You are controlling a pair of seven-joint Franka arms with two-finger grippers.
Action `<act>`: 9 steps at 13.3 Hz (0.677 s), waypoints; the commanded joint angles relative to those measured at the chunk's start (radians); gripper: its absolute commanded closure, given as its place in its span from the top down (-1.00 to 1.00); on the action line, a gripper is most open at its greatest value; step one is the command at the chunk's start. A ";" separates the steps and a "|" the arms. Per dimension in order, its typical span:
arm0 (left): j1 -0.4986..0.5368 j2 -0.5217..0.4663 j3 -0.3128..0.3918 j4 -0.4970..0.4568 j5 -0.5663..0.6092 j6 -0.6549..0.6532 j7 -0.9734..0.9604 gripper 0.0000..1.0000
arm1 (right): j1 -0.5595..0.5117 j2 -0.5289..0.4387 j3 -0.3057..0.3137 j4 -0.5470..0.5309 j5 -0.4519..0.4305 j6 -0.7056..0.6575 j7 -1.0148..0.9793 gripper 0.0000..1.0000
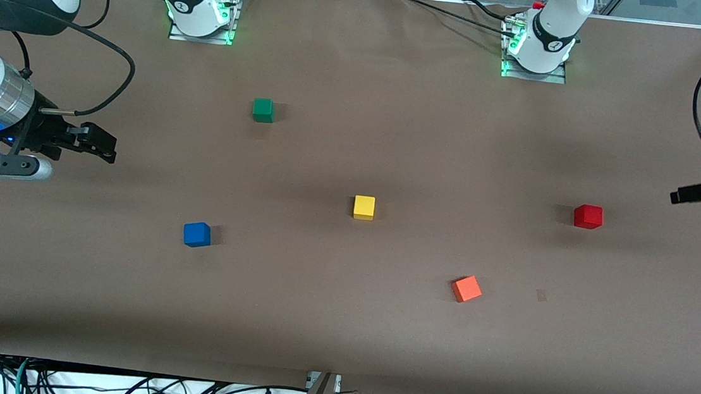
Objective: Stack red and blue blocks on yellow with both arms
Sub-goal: 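Move the left gripper down toward the red cube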
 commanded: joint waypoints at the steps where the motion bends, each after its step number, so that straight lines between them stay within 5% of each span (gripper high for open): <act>1: 0.011 0.066 -0.005 -0.013 -0.001 0.060 0.026 1.00 | 0.004 -0.007 0.000 -0.003 -0.013 -0.009 0.001 0.99; 6: 0.020 0.069 -0.006 -0.275 0.002 0.295 0.175 1.00 | 0.004 -0.007 0.000 -0.003 -0.012 -0.008 0.001 0.99; 9: 0.019 -0.010 -0.017 -0.526 0.011 0.522 0.176 1.00 | 0.004 -0.007 0.000 -0.003 -0.010 -0.008 0.001 0.99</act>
